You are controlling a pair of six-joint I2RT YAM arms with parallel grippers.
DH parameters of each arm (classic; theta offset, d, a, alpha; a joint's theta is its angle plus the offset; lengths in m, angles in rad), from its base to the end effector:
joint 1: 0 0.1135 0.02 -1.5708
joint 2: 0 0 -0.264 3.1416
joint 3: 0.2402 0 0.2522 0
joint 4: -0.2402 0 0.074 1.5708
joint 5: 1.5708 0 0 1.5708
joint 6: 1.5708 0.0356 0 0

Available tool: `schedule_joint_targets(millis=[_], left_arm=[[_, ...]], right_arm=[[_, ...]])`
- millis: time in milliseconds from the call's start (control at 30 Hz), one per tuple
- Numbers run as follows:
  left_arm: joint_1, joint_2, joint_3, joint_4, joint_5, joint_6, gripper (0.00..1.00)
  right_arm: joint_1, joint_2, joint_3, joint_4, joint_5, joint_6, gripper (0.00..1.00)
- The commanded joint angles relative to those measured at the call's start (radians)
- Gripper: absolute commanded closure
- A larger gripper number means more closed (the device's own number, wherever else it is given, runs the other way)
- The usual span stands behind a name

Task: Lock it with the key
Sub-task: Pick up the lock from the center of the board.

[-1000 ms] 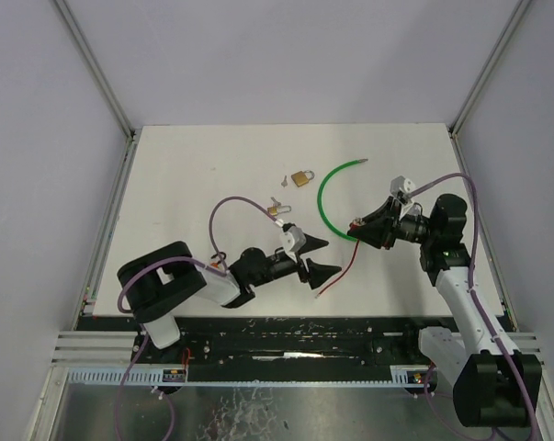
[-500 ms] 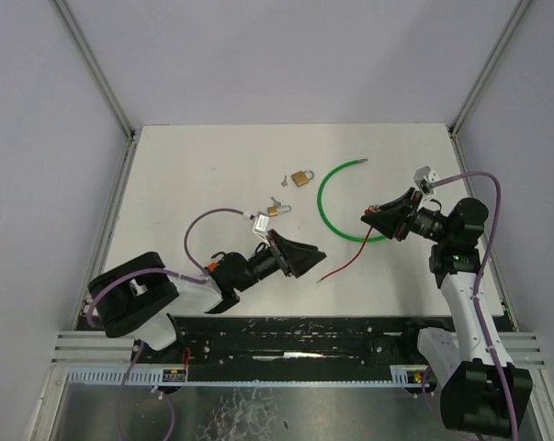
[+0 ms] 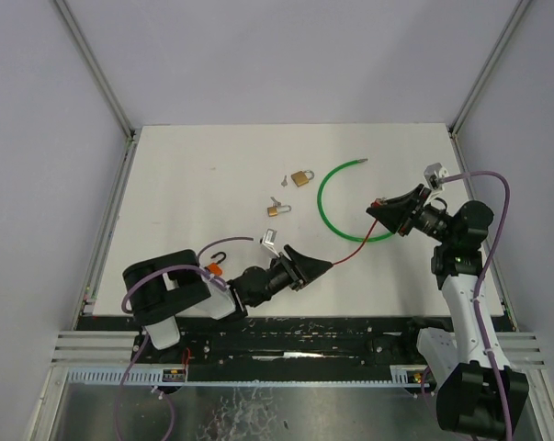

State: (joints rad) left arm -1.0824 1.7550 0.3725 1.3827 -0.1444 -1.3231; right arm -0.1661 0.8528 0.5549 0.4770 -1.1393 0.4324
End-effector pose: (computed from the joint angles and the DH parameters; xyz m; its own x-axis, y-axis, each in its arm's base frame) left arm 0.1370 -0.2470 0.1437 -0.7817 -0.5734 -0.2451 0.1978 0.1448 -0.9695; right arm 0.1884 0.0012 0.3136 -0.1809 0.2080 -0.9612 -0.8112 0.5210 0.2654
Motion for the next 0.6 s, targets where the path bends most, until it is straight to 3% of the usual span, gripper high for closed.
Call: schedule_joint_targets(millis=[0, 133, 200, 300, 467, 567], left_arm=[[-0.079, -0.092, 0.012, -0.108, -0.255, 0.034, 0.38], [-0.164, -0.165, 0.051, -0.305, -0.466, 0.068, 0.33], [-0.187, -0.172, 0.058, -0.326, -0.542, 0.067, 0.3], [-0.195, -0.16, 0.035, -0.282, -0.6, 0.024, 0.24], [-0.204, -0.132, -0.056, -0.011, -0.674, 0.062, 0.19], [-0.247, -0.159, -0.023, -0.067, -0.749, 0.101, 0.09]], right_arm=[[-0.006, -0.018, -0.006, 0.094, 0.043, 0.066, 1.0], [-0.009, -0.021, -0.018, 0.132, 0.061, 0.106, 1.0], [-0.012, -0.026, -0.026, 0.148, 0.077, 0.133, 1.0], [-0.016, -0.033, -0.037, 0.176, 0.098, 0.169, 1.0], [-0.02, -0.032, -0.055, 0.235, 0.125, 0.244, 1.0], [-0.024, -0.027, -0.062, 0.26, 0.132, 0.296, 1.0]])
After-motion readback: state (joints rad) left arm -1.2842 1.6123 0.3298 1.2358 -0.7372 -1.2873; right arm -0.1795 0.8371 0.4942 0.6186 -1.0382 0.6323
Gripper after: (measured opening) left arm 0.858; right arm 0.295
